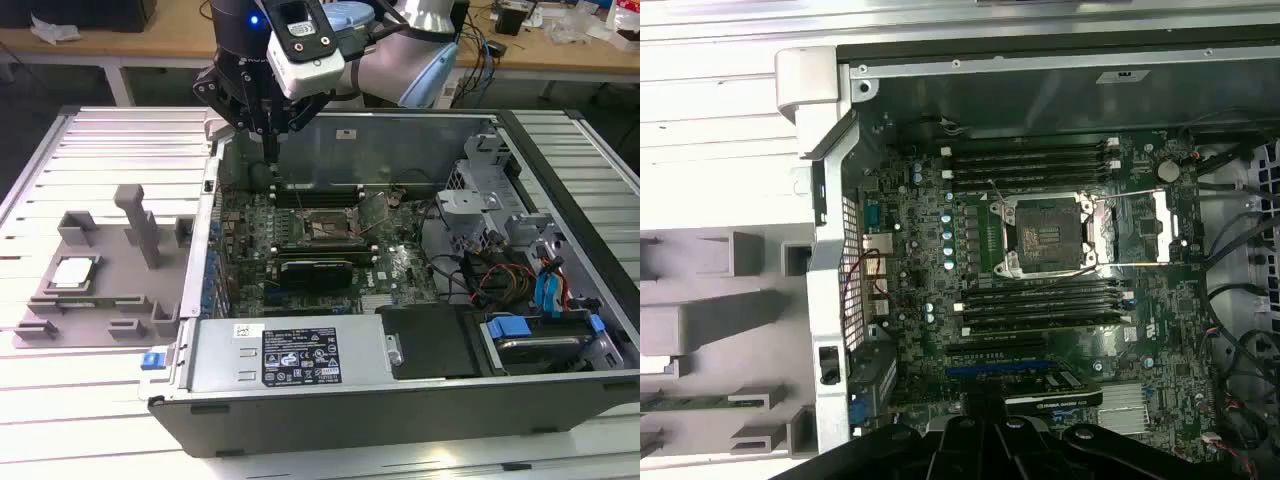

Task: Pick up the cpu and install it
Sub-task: 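Reach for the cpu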

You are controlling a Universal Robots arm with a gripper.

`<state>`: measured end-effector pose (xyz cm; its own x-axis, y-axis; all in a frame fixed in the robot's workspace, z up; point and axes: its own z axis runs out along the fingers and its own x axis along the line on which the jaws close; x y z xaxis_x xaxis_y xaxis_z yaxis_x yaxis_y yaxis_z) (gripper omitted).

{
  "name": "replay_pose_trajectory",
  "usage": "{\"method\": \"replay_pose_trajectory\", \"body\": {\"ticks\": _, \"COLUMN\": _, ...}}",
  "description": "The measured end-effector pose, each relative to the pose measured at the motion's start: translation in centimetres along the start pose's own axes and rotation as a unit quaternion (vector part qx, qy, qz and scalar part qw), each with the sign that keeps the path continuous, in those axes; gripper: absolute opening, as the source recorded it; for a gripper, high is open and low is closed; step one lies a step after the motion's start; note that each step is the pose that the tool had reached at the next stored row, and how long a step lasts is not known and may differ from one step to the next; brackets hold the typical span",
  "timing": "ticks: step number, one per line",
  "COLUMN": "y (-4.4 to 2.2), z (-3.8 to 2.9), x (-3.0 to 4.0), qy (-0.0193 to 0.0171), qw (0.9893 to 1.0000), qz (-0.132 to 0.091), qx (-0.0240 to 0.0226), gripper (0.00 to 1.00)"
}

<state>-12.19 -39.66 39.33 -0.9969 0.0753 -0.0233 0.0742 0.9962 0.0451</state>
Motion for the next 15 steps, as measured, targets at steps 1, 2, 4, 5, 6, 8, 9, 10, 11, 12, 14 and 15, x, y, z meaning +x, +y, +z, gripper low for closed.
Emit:
{"method": "replay_pose_trajectory", "body": {"ticks": 1, "y": 0.01, "z": 0.00, "x": 0.00, "qy": 0.0000, "qw": 1.0000, "qz": 0.000, "qx": 0.0000, "gripper": 0.11}}
{"method": "replay_pose_trajectory", "body": {"ticks": 2, "y": 0.01, "z": 0.00, "x": 0.00, "qy": 0.0000, "qw": 1.0000, "qz": 0.000, "qx": 0.0001, "gripper": 0.11}}
{"method": "replay_pose_trajectory", "body": {"ticks": 4, "y": 0.02, "z": 0.00, "x": 0.00, "qy": 0.0000, "qw": 1.0000, "qz": 0.000, "qx": 0.0000, "gripper": 0.11}}
{"method": "replay_pose_trajectory", "body": {"ticks": 5, "y": 0.02, "z": 0.00, "x": 0.00, "qy": 0.0000, "qw": 1.0000, "qz": 0.000, "qx": 0.0000, "gripper": 0.11}}
{"method": "replay_pose_trajectory", "body": {"ticks": 6, "y": 0.03, "z": 0.00, "x": 0.00, "qy": 0.0000, "qw": 1.0000, "qz": 0.000, "qx": 0.0000, "gripper": 0.11}}
{"method": "replay_pose_trajectory", "body": {"ticks": 8, "y": 0.03, "z": 0.00, "x": 0.00, "qy": 0.0000, "qw": 1.0000, "qz": 0.000, "qx": 0.0001, "gripper": 0.11}}
{"method": "replay_pose_trajectory", "body": {"ticks": 9, "y": 0.03, "z": 0.00, "x": 0.01, "qy": 0.0000, "qw": 1.0000, "qz": 0.000, "qx": 0.0000, "gripper": 0.11}}
{"method": "replay_pose_trajectory", "body": {"ticks": 10, "y": 0.04, "z": 0.00, "x": 0.04, "qy": 0.0000, "qw": 1.0000, "qz": 0.000, "qx": 0.0000, "gripper": 0.11}}
{"method": "replay_pose_trajectory", "body": {"ticks": 11, "y": 0.03, "z": 0.00, "x": 0.10, "qy": 0.0000, "qw": 1.0000, "qz": 0.000, "qx": 0.0000, "gripper": 0.11}}
{"method": "replay_pose_trajectory", "body": {"ticks": 12, "y": 0.02, "z": 0.00, "x": 0.20, "qy": 0.0000, "qw": 1.0000, "qz": 0.000, "qx": 0.0000, "gripper": 0.11}}
{"method": "replay_pose_trajectory", "body": {"ticks": 14, "y": 0.01, "z": -0.01, "x": 0.39, "qy": 0.0000, "qw": 1.0000, "qz": 0.000, "qx": 0.0000, "gripper": 0.11}}
{"method": "replay_pose_trajectory", "body": {"ticks": 15, "y": 0.00, "z": -0.01, "x": 0.53, "qy": 0.0000, "qw": 1.0000, "qz": 0.000, "qx": 0.0000, "gripper": 0.11}}
